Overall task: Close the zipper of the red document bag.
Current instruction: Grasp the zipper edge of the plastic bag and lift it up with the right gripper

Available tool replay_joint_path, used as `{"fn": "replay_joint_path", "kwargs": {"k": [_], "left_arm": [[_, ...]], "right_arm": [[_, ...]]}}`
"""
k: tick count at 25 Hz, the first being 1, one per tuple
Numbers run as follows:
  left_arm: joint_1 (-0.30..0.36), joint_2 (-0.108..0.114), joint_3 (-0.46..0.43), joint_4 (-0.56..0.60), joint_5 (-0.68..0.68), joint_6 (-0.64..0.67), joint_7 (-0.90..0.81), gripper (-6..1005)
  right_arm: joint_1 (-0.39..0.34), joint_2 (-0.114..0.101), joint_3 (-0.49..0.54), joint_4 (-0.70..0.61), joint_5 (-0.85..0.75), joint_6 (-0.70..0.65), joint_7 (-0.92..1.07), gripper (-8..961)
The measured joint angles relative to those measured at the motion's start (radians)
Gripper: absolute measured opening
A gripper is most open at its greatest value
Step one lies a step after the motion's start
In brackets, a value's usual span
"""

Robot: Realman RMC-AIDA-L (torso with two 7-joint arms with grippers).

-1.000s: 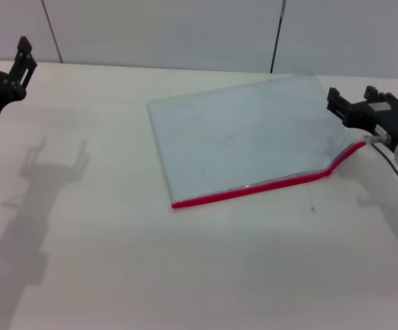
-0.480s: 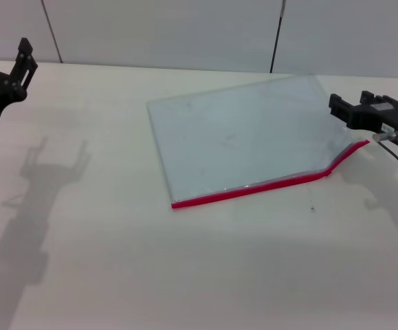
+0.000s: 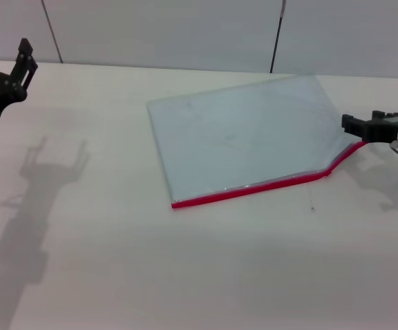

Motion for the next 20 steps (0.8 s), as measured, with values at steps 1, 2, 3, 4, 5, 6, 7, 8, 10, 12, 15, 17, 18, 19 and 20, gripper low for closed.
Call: {"fn": "replay_joint_path", "kwargs": {"k": [1, 2, 3, 4, 5, 6, 7, 8, 10, 12, 15, 17, 18, 19, 20], "left_arm": [[0.001, 0.000, -0.001, 0.000, 0.000, 0.000, 0.000, 777], [0.001, 0.000, -0.001, 0.000, 0.000, 0.000, 0.000, 777], [0.002, 0.001, -0.002, 0.000, 0.000, 0.000, 0.000, 777], [0.002, 0.001, -0.003, 0.000, 0.000, 0.000, 0.000, 777], [0.002, 0.001, -0.003, 0.000, 0.000, 0.000, 0.000, 777], [0.001, 0.001, -0.003, 0.000, 0.000, 0.000, 0.000, 777], [-0.001, 0.000, -0.003, 0.000, 0.000, 0.000, 0.000, 777], [-0.003, -0.001, -0.001, 0.000, 0.000, -0.002, 0.000, 777], [-0.007, -0.001, 0.001, 0.001, 0.000, -0.007, 0.000, 776], [-0.005, 0.000, 0.001, 0.001, 0.000, -0.008, -0.001, 776], [-0.003, 0.001, -0.001, 0.001, 0.000, -0.009, 0.000, 776], [-0.006, 0.000, 0.000, 0.001, 0.000, -0.010, 0.001, 776], [-0.006, 0.000, -0.001, 0.002, 0.000, -0.010, 0.001, 776], [-0.005, 0.000, -0.001, 0.002, 0.000, -0.010, 0.000, 776], [-0.004, 0.000, -0.002, 0.002, 0.000, -0.010, 0.000, 776]], "right_arm": [[-0.006, 0.015, 0.048, -0.003, 0.001, -0.039, -0.049, 651], [-0.014, 0.044, 0.126, -0.005, 0.002, -0.097, -0.124, 652], [-0.019, 0.064, 0.186, -0.007, 0.003, -0.137, -0.174, 652], [-0.024, 0.102, 0.282, -0.008, 0.003, -0.210, -0.264, 652], [-0.025, 0.137, 0.388, -0.007, 0.004, -0.289, -0.359, 652], [-0.024, 0.166, 0.488, 0.000, 0.005, -0.361, -0.439, 653], [-0.021, 0.183, 0.574, 0.010, 0.011, -0.413, -0.502, 653], [-0.013, 0.192, 0.646, 0.033, 0.027, -0.463, -0.554, 653], [0.019, 0.187, 0.734, 0.106, 0.072, -0.514, -0.611, 654], [0.061, 0.180, 0.759, 0.192, 0.096, -0.533, -0.646, 654], [0.091, 0.176, 0.801, 0.256, 0.082, -0.570, -0.672, 655], [0.098, 0.174, 0.830, 0.272, 0.050, -0.606, -0.675, 655], [0.102, 0.174, 0.847, 0.277, 0.029, -0.620, -0.674, 656], [0.106, 0.173, 0.867, 0.281, 0.008, -0.634, -0.673, 656], [0.109, 0.174, 0.888, 0.286, -0.013, -0.646, -0.671, 656]]}}
